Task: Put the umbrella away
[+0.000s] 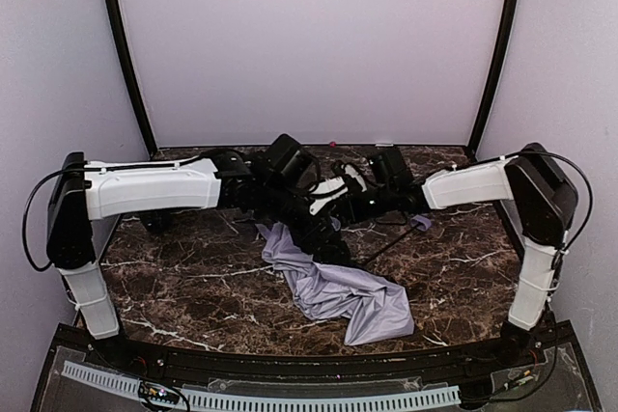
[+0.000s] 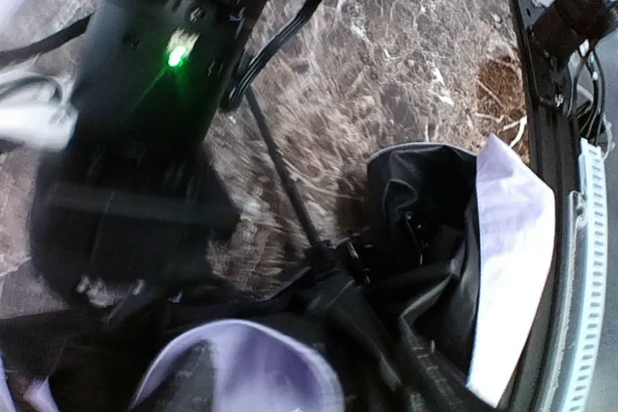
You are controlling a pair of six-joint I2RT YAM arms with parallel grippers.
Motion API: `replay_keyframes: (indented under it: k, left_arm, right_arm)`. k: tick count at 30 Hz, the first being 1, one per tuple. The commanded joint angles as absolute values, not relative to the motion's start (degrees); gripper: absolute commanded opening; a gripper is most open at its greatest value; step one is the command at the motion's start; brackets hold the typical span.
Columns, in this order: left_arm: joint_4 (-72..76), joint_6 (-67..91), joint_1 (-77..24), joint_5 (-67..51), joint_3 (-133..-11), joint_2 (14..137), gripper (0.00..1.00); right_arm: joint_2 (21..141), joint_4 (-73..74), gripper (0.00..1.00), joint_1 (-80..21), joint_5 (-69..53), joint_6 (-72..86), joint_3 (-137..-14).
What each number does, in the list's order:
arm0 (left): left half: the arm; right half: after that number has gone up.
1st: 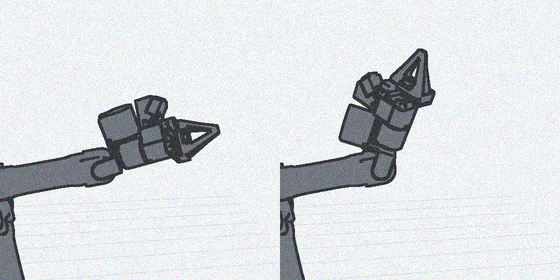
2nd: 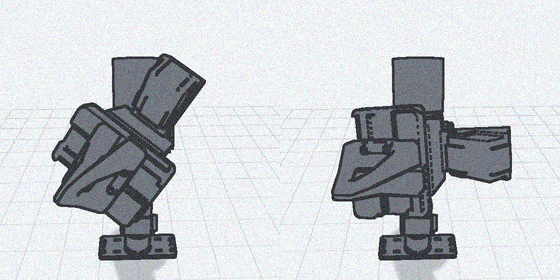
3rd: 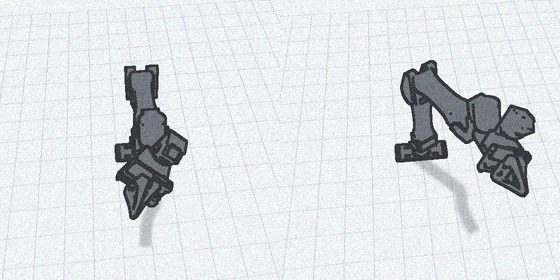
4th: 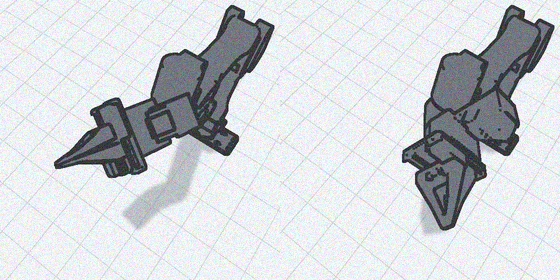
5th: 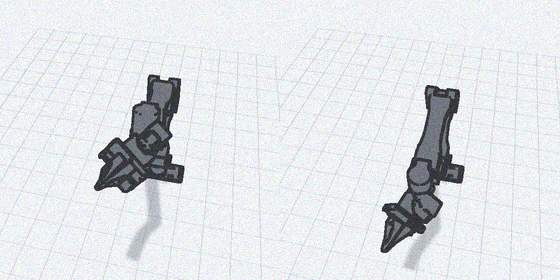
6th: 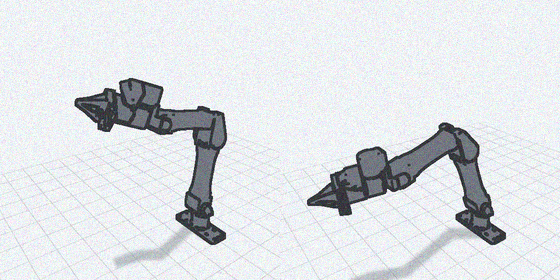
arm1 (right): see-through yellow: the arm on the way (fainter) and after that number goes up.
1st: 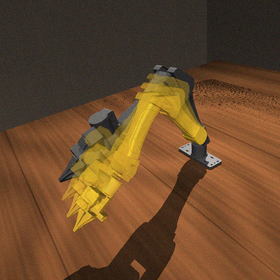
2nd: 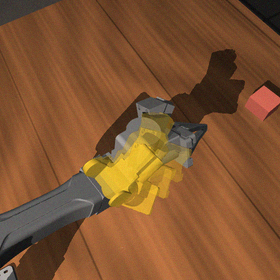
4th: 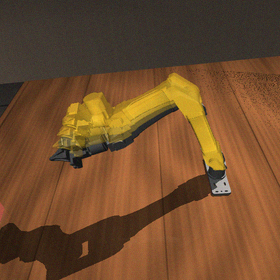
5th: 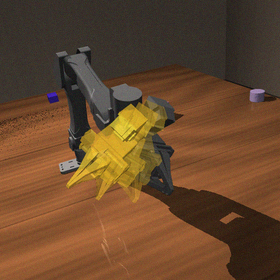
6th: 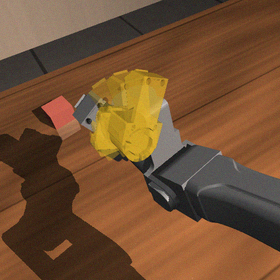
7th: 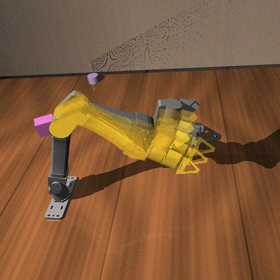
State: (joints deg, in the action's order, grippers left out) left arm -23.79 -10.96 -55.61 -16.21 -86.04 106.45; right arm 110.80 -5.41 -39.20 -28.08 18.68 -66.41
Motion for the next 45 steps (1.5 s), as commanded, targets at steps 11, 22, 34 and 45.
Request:
replay_keyframes:
  k: [11,22,34,45]
  left_arm:
    - [-10.38,-10.63,-55.28,-4.04,-65.55,72.83,0.97]
    - [22.31,-10.76,-60.48,-1.32,-30.9,70.29,0.71]
    - [63.07,-14.87,-62.58,2.87,-18.09,86.44,0.83]
    - [61.62,-22.57,-62.58,-3.62,-20.34,85.92,0.54]
  right_arm:
    - [77.57,20.69,0.41,-44.03,-5.67,9.17,-61.94]
    - [81.65,23.73,0.4,-59.42,-1.19,22.41,-70.2]
    - [95.21,29.1,0.6,-68.16,8.92,26.05,-78.93]
    - [89.0,22.47,0.58,-70.53,8.98,19.56,-72.83]
